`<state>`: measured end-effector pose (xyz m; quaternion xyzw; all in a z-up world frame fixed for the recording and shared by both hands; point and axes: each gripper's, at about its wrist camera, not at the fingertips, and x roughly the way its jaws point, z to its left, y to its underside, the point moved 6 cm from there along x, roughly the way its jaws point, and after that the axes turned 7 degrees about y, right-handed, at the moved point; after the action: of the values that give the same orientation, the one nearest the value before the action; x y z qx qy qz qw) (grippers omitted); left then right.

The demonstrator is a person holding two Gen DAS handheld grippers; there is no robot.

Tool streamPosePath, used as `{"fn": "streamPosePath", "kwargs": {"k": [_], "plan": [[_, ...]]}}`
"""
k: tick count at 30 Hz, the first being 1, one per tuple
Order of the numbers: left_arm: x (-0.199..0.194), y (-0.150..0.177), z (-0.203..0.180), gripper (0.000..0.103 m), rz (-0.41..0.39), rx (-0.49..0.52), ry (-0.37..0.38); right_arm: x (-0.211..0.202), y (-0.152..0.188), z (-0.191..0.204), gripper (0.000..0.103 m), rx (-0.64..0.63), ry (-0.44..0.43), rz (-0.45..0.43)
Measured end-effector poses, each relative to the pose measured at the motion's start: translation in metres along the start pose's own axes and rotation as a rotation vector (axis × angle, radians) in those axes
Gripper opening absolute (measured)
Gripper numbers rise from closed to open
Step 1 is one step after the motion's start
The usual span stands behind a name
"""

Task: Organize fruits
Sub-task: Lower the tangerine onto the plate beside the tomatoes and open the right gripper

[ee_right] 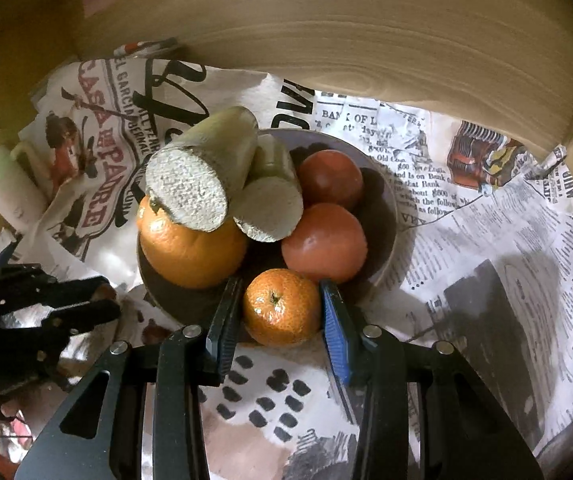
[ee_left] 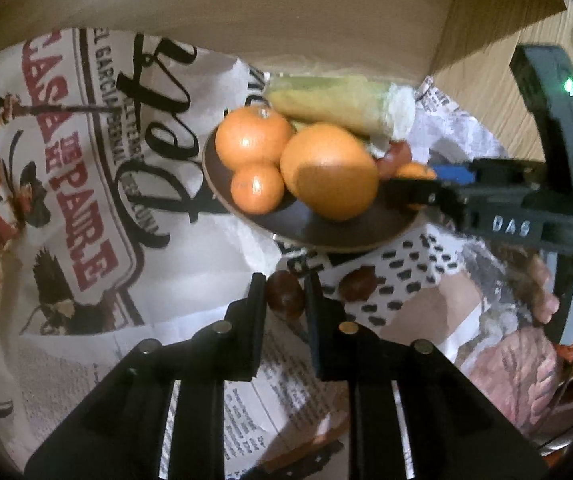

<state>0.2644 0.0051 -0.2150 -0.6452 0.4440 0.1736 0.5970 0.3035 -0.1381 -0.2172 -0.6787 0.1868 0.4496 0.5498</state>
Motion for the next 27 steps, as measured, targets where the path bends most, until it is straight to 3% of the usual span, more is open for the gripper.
{"fn": "streamPosePath", "kwargs": {"k": [10,22,27], "plan": [[0.006,-0.032,-0.001,0.019,-0.027,-0.031,0.029,0.0,0.0,-0.001,0.037,-0.002,-0.01,-0.006],[0.02,-0.039,-0.001,0.019,-0.029,-0.037,0.016,-0.014,0.002,0.004,0.038,-0.001,-0.047,-0.013],[0.02,-0.039,0.003,0.026,-0.023,-0.05,0.026,-0.03,0.004,0.01,0.038,-0.017,-0.055,-0.033]]}}
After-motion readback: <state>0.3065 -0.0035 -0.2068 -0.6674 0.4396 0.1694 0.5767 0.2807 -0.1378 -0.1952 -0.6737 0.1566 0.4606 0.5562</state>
